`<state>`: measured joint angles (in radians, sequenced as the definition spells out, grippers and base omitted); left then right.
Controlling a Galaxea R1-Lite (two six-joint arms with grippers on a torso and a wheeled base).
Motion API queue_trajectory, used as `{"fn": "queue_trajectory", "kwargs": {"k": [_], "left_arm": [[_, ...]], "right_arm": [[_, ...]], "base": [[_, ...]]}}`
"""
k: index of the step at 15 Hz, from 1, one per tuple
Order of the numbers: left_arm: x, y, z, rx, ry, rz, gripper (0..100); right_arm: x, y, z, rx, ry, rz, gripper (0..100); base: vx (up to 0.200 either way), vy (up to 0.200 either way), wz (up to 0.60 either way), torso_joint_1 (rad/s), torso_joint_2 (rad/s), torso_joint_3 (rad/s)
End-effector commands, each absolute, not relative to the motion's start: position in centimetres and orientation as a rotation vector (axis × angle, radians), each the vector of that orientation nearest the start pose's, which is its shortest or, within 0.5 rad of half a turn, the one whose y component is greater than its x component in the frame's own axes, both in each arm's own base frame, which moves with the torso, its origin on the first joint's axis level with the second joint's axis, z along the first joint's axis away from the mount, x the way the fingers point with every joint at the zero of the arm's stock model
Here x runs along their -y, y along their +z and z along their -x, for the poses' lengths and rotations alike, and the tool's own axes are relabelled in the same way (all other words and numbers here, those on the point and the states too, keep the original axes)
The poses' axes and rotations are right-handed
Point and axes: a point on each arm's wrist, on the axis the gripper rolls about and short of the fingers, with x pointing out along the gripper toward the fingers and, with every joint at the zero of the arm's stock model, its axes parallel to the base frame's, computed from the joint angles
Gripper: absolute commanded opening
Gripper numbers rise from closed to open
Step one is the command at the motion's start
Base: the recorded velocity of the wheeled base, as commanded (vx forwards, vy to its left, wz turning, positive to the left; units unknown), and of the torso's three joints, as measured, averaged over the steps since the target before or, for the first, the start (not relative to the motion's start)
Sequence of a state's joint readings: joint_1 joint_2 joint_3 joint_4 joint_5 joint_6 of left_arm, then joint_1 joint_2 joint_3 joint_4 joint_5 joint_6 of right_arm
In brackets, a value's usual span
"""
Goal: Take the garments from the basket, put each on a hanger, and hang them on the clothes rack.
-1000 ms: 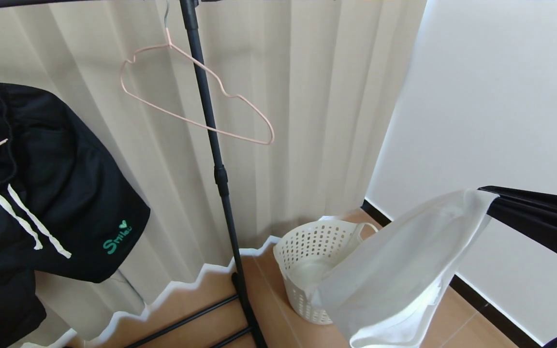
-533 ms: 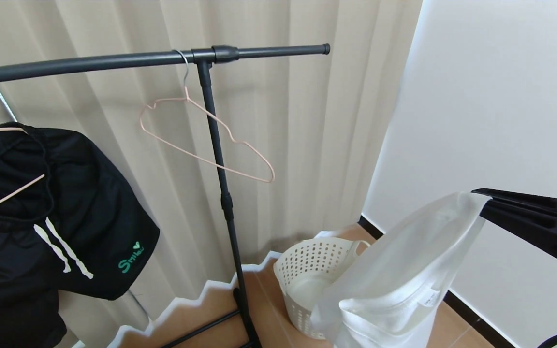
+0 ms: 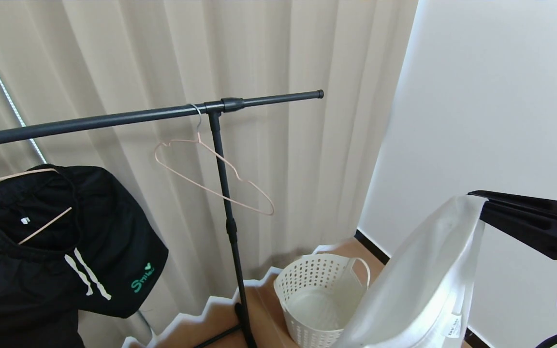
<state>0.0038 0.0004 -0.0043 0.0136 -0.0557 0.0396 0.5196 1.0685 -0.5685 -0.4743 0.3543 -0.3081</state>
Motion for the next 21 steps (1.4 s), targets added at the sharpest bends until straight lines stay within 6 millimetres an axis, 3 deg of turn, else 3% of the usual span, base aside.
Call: {"fn": "queue_trajectory", "kwargs": {"k": [1, 21], "left_arm": [[0.13, 7.49, 2.31, -0.01, -0.048, -0.035, 100], [0.13, 7.51, 2.31, -0.008, -0.048, -0.032, 100]], "right_arm": [[-7.98, 24.11, -12.37, 0.1, 0.873, 0.291, 0], [-8.33, 23.44, -12.98, 0.062, 0.878, 0.293, 0]], "base": [[0.0, 0.0, 0.0, 0.222, -0.55, -0.325], [0.0, 0.0, 0.0, 0.157, -0.36, -0.198]]}}
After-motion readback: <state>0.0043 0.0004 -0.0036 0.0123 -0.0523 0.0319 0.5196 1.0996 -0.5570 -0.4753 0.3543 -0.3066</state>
